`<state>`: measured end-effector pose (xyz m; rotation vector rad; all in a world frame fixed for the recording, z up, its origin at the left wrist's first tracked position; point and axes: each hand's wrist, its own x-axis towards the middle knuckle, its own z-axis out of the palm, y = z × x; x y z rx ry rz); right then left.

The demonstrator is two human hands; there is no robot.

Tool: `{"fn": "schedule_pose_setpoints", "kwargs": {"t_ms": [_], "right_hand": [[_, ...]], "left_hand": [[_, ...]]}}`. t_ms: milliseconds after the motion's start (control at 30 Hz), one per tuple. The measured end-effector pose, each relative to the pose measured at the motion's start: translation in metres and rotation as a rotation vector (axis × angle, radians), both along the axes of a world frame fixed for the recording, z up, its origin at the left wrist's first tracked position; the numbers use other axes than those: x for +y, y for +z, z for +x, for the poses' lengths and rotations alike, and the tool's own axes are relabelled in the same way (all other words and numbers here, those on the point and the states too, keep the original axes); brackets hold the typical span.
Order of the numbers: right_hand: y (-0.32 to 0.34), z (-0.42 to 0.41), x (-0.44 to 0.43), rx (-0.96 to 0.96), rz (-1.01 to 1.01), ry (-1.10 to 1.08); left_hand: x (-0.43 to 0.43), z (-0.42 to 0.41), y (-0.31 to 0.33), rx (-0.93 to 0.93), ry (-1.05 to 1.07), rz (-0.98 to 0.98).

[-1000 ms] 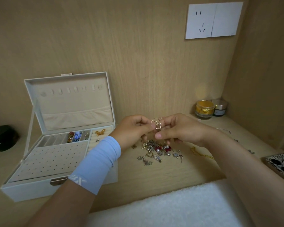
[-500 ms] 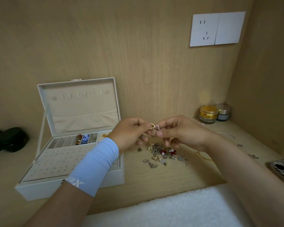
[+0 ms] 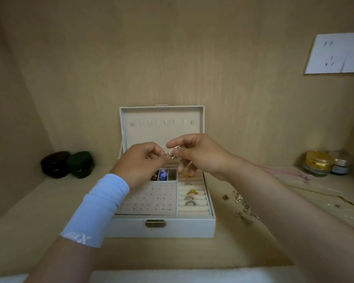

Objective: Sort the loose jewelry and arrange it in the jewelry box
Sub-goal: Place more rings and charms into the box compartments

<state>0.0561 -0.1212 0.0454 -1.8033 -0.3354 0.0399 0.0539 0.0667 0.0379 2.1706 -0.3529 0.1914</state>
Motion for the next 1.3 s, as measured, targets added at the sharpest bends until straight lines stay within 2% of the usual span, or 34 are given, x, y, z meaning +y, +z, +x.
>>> {"fn": "schedule_pose_setpoints", "kwargs": {"t_ms": [100, 233, 300, 467, 667, 767, 1000, 1133, 1300], "right_hand": [[0.002, 0.016, 0.035, -0.007, -0.097, 0.001], [-0.001, 0.036, 0.059, -0.005, -0.248, -0.018], [-0.005, 0.045, 0.067, -0.029, -0.311, -0.001], [-0.011, 0.058, 0.076, -0.089, -0.486, 0.020], [-0.006, 0.063, 0.090, -0.184, -0.894, 0.096], [-0.008, 0.065, 0.099, -0.223, -1.012, 0.110], [-0.006, 0.065, 0.086, -0.205, -1.013, 0.081], [-0.010, 0.059, 0.080, -0.130, -1.011, 0.166], [-0.008, 0.054, 0.066, -0.166, -0.927, 0.123]], "left_hand": [[0.031, 0.009, -0.010, -0.032, 0.060, 0.116], [0.049, 0.015, -0.017, -0.086, 0.101, 0.407], [0.056, 0.018, -0.017, -0.126, 0.097, 0.490], [0.066, 0.020, -0.016, -0.165, 0.078, 0.519], [0.070, 0.020, -0.020, -0.197, 0.079, 0.475], [0.072, 0.019, -0.022, -0.211, 0.074, 0.490], [0.066, 0.019, -0.033, -0.306, 0.014, 0.684], [0.058, 0.018, -0.035, -0.277, 0.001, 0.728], [0.053, 0.013, -0.033, -0.253, 0.006, 0.775]]}}
